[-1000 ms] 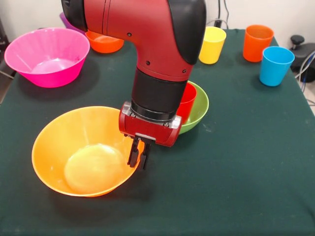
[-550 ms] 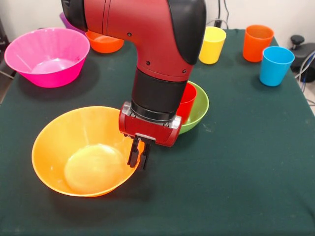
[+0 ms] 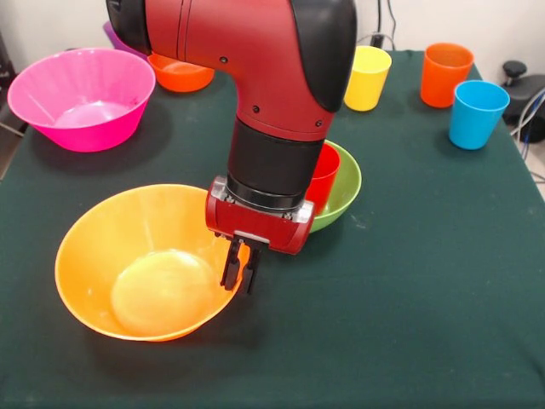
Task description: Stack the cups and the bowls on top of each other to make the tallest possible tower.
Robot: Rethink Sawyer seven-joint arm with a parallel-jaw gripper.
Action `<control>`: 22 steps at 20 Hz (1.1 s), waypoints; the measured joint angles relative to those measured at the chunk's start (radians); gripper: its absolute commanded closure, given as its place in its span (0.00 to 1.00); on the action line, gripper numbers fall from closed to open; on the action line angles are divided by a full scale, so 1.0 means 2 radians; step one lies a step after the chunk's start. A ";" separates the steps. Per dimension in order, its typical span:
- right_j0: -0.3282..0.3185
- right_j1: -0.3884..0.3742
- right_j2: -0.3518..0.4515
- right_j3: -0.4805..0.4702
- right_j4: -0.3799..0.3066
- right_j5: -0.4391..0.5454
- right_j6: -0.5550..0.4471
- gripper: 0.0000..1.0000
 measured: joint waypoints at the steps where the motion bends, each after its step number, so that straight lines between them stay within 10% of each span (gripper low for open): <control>1: 0.000 0.000 0.000 0.000 0.000 0.000 0.000 1.00; 11: -0.001 0.000 0.000 0.000 0.000 -0.005 0.000 1.00; 12: -0.001 0.003 0.001 0.000 0.000 -0.011 0.000 0.00; 22: -0.002 0.037 0.002 0.005 0.000 -0.041 0.000 0.00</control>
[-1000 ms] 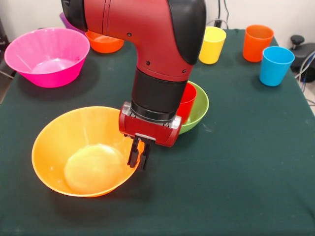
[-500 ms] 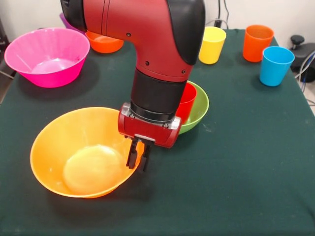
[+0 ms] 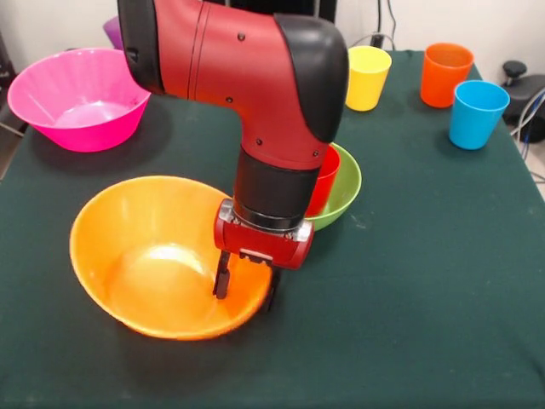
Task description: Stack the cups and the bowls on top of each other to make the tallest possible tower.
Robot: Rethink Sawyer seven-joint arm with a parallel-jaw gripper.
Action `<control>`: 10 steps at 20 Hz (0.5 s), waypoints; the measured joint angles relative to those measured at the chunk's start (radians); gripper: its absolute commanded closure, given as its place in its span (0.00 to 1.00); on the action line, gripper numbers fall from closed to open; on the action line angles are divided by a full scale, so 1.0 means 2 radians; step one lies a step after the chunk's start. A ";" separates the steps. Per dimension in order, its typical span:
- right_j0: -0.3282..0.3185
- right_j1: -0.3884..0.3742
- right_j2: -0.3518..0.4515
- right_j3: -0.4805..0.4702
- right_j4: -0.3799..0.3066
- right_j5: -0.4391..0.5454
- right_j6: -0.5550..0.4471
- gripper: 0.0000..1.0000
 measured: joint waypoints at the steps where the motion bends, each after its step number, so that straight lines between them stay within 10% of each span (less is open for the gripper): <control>1: 0.000 0.000 -0.001 0.000 0.000 -0.001 0.000 0.00; 10: 0.000 -0.001 -0.001 0.001 0.000 -0.004 0.000 0.00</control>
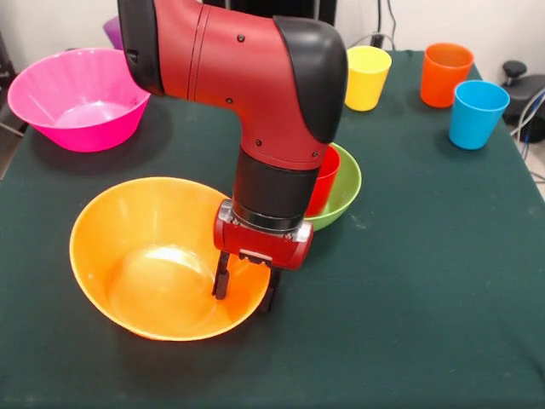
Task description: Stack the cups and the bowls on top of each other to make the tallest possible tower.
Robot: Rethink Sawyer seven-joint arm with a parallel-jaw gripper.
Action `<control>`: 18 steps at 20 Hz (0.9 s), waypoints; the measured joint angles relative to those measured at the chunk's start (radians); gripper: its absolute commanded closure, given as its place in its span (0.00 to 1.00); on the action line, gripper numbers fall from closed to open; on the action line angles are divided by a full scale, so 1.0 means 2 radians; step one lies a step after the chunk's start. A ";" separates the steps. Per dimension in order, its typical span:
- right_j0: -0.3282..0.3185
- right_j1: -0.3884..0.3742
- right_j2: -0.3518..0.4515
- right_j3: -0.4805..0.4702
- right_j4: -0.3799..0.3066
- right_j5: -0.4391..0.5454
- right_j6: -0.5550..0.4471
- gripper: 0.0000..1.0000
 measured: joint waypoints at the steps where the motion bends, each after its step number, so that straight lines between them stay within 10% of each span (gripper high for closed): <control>1: 0.000 0.000 0.000 0.000 0.000 0.000 0.000 0.00; 18: -0.004 -0.045 0.004 0.064 0.016 0.036 0.000 0.00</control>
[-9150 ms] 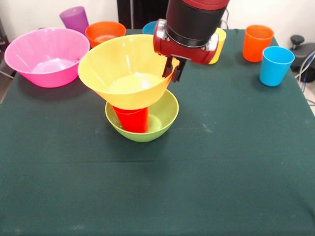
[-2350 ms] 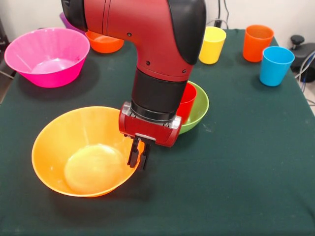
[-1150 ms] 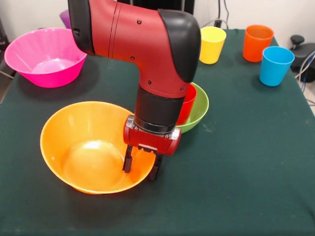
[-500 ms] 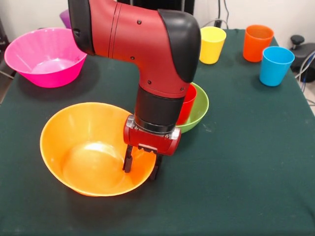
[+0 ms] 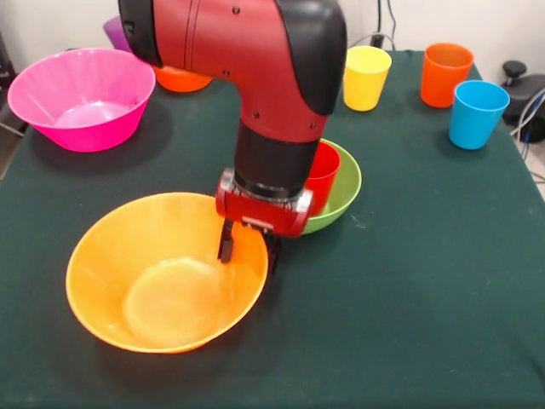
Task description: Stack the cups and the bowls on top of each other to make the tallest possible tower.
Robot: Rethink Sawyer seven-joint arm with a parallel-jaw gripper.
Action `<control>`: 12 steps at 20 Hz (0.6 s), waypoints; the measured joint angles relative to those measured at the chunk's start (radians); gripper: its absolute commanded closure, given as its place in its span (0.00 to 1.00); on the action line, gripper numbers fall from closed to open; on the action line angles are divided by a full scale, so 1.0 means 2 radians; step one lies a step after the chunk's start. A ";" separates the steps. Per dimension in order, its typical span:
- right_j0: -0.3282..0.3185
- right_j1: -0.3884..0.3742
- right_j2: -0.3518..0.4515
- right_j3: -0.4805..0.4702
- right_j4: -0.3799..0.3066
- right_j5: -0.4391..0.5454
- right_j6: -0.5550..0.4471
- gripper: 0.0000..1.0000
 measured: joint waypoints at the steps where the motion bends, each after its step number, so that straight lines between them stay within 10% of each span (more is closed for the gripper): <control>1: 0.000 -0.012 0.001 0.013 0.003 0.015 0.000 0.00; 12: 0.000 -0.058 0.002 0.046 0.007 0.068 0.000 0.00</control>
